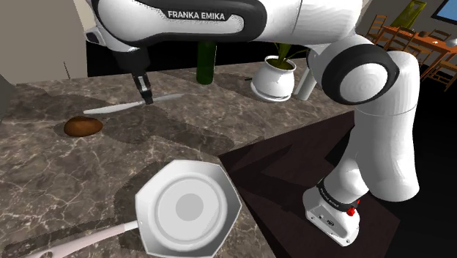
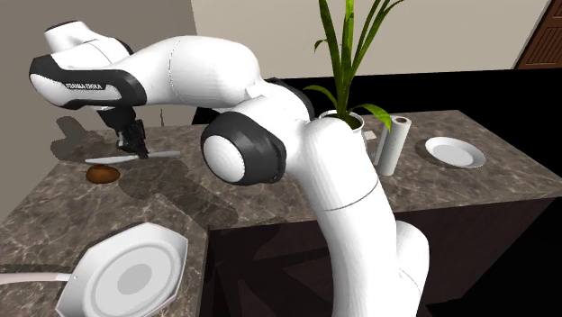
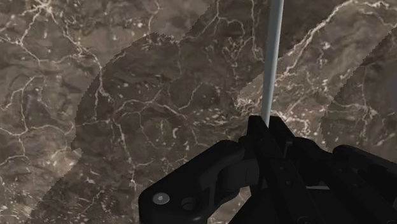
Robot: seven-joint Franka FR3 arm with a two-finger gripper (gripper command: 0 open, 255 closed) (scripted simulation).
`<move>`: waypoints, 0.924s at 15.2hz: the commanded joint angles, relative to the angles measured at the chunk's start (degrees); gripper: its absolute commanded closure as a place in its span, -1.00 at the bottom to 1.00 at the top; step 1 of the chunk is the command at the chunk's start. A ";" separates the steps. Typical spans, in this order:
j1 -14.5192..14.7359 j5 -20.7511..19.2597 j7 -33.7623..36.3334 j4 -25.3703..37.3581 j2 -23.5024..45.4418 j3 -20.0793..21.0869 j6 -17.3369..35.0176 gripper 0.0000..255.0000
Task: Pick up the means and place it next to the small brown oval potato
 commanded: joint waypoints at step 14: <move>-0.06 -0.32 2.06 -9.77 0.76 0.05 10.31 1.00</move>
